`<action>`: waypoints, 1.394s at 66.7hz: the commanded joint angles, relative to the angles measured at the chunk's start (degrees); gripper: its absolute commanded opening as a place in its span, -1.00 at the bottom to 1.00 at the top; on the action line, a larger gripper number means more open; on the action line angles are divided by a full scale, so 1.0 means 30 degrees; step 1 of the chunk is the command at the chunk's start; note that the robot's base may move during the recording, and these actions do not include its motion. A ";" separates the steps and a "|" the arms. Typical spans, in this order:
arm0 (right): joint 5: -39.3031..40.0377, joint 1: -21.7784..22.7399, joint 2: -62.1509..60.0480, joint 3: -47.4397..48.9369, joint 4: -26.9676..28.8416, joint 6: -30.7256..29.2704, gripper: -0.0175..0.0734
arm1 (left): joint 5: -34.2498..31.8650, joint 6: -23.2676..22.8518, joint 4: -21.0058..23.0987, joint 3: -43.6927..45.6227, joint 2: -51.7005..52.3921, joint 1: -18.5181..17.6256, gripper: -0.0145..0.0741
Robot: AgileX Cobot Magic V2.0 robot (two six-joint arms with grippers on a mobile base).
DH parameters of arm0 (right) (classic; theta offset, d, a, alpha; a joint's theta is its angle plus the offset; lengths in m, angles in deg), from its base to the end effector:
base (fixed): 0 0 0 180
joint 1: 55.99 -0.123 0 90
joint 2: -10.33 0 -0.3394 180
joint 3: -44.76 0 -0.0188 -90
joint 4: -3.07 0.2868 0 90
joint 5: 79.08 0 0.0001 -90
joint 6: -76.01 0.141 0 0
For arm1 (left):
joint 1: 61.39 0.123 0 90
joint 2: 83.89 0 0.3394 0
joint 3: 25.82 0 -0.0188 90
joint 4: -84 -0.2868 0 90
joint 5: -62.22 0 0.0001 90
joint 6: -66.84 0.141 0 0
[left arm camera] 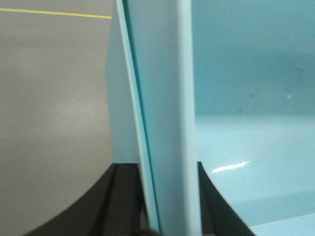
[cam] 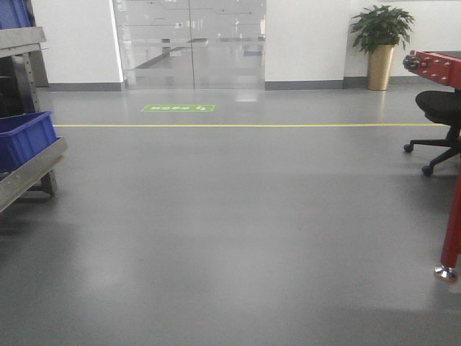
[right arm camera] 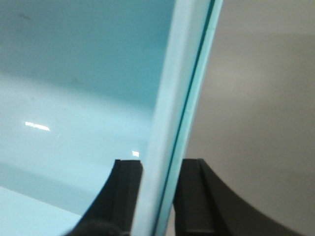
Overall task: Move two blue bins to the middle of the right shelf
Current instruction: 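Hold the light-blue bin in both grippers while the base drives across the floor, then hold the bin while the base turns toward another blue-bin shelf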
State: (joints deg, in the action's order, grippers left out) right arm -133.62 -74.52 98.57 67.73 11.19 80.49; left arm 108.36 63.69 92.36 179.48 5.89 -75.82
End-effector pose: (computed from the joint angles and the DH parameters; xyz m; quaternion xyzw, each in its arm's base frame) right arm 0.3400 0.1311 0.5302 -0.0990 0.8574 0.1688 0.4761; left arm 0.3684 -0.1101 0.5512 0.0690 0.8194 -0.1573 0.5469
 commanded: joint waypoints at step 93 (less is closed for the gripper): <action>0.0905 0.0006 -0.0342 0.0186 0.0269 -0.0495 -0.95 | -0.2704 -0.0126 0.0531 0.0351 0.0198 -0.0046 -0.92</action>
State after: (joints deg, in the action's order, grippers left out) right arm -133.62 -74.52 98.67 67.73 11.19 80.49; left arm 108.37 63.69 92.46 179.48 5.64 -75.82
